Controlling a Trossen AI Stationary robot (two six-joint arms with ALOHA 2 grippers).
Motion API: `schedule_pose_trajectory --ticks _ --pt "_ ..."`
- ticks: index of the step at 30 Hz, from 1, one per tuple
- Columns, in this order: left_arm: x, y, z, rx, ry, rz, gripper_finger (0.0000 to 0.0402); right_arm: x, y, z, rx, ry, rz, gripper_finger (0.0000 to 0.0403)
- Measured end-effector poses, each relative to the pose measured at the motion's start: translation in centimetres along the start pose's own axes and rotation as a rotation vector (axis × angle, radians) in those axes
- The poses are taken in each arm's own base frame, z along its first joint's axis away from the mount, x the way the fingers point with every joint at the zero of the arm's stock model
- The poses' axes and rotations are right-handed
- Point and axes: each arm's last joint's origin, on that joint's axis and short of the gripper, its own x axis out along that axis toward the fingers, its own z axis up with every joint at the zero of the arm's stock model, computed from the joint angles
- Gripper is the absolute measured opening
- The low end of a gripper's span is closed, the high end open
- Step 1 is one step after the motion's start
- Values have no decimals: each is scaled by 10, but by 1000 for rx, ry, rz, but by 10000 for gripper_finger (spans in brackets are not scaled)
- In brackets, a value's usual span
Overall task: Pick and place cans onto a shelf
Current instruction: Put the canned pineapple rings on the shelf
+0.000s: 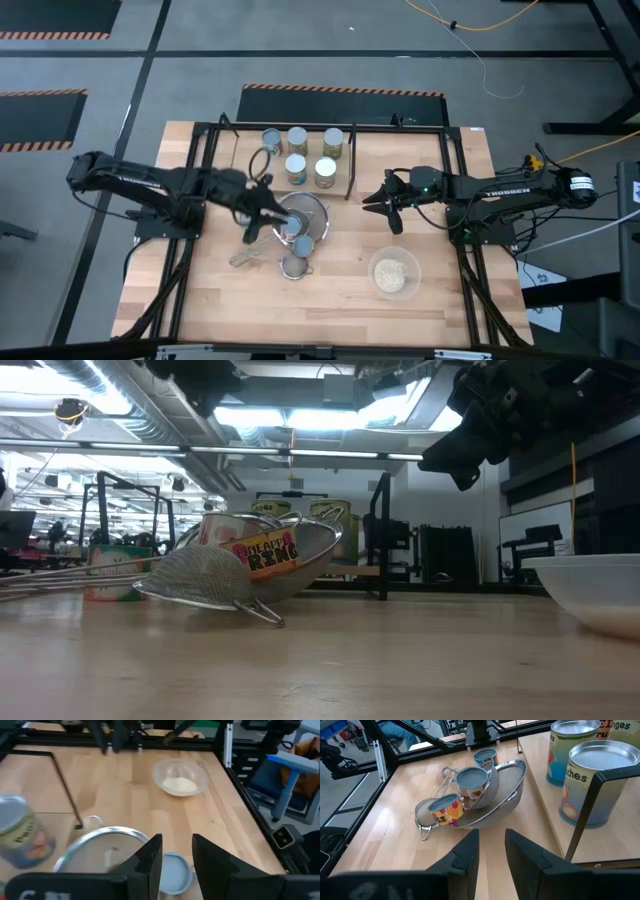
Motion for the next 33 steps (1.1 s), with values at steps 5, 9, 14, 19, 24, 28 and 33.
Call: schedule_pose_trajectory --ticks 5,9,14,19,24,28,33 --pt "11 -33 -6 22 5 13 99 0 0 0 0 0 0 98" --pt "27 -57 -16 32 25 40 99 0 0 0 1 0 0 98" --pt "50 -81 -34 85 59 91 99 0 0 0 1 0 1 98" --pt "72 -95 -54 138 89 175 99 0 0 0 1 0 1 98" --pt "89 -99 -70 174 125 233 98 0 0 0 0 0 1 98" --pt "102 -100 -80 182 140 241 98 0 0 0 -6 0 1 98" --pt "114 -101 -90 188 144 256 98 0 0 0 -23 0 1 98"
